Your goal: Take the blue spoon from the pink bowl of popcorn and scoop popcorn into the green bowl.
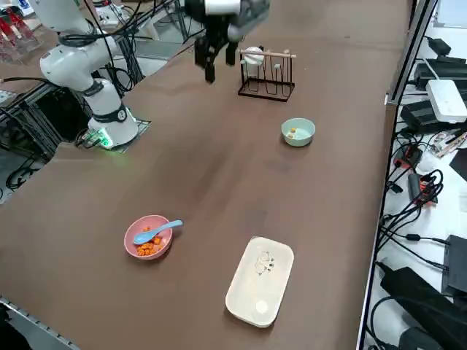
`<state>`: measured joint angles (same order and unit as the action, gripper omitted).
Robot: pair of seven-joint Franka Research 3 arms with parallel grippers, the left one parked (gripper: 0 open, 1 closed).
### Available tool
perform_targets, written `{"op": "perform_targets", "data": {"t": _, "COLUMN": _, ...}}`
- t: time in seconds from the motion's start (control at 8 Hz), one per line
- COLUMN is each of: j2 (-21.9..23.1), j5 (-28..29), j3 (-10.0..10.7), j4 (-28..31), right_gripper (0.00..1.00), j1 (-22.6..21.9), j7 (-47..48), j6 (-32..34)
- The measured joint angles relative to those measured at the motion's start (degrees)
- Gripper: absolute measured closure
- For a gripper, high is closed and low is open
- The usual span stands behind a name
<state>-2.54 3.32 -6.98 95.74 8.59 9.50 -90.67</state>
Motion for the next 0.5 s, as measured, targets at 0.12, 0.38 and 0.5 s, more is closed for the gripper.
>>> {"op": "perform_targets", "data": {"t": 0.12, "j2": 1.8, "j5": 0.5, "j3": 2.7, "j4": -0.6, "right_gripper": 0.0, "j1": -5.3, "j7": -1.5, "j6": -0.1}}
{"op": "perform_targets", "data": {"t": 0.38, "j2": 5.1, "j5": 0.5, "j3": 5.7, "j4": 0.3, "right_gripper": 0.0, "j1": -11.1, "j7": -5.1, "j6": -1.4}}
{"op": "perform_targets", "data": {"t": 0.5, "j2": 6.1, "j5": 0.5, "j3": 6.3, "j4": 1.1, "right_gripper": 0.0, "j1": -11.4, "j7": -6.3, "j6": -2.0}}
